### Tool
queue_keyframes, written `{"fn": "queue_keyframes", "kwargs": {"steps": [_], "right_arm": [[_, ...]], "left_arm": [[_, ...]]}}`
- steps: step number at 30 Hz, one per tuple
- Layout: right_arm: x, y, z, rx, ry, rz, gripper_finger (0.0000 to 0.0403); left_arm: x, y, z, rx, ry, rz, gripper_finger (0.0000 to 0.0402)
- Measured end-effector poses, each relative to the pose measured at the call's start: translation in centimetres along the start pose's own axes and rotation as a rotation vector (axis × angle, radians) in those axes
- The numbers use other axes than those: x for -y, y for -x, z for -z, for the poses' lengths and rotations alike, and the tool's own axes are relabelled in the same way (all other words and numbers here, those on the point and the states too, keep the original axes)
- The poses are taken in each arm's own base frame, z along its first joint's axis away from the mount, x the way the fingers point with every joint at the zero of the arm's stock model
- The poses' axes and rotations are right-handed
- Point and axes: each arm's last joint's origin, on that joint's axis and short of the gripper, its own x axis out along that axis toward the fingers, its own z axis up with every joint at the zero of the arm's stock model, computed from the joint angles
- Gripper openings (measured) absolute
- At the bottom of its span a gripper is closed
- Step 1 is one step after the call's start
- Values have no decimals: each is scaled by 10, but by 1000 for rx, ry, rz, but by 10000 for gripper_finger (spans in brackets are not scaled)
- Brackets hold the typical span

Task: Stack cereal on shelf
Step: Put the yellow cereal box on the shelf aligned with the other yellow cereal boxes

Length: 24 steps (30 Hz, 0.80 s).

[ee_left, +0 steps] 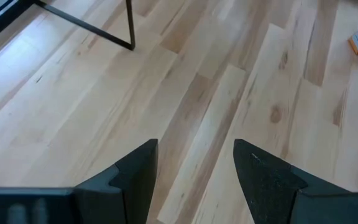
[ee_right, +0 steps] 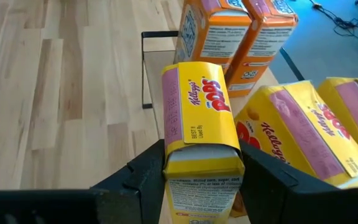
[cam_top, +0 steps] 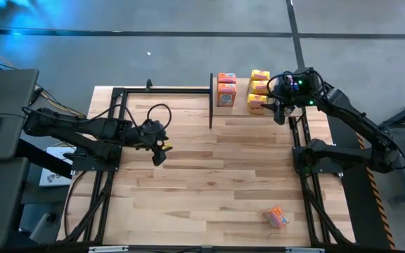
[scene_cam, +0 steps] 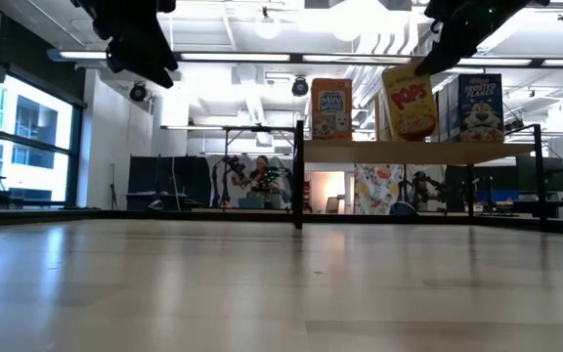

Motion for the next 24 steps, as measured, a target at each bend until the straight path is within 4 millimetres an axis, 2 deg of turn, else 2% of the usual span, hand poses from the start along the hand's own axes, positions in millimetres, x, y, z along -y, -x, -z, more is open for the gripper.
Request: {"fn": "queue_keyframes", "kwargs": {"steps": [24], "right_arm": [[0,0,4,-57,-7,31,165]], "left_arm": [[0,0,0,1,1,1,200]]}}
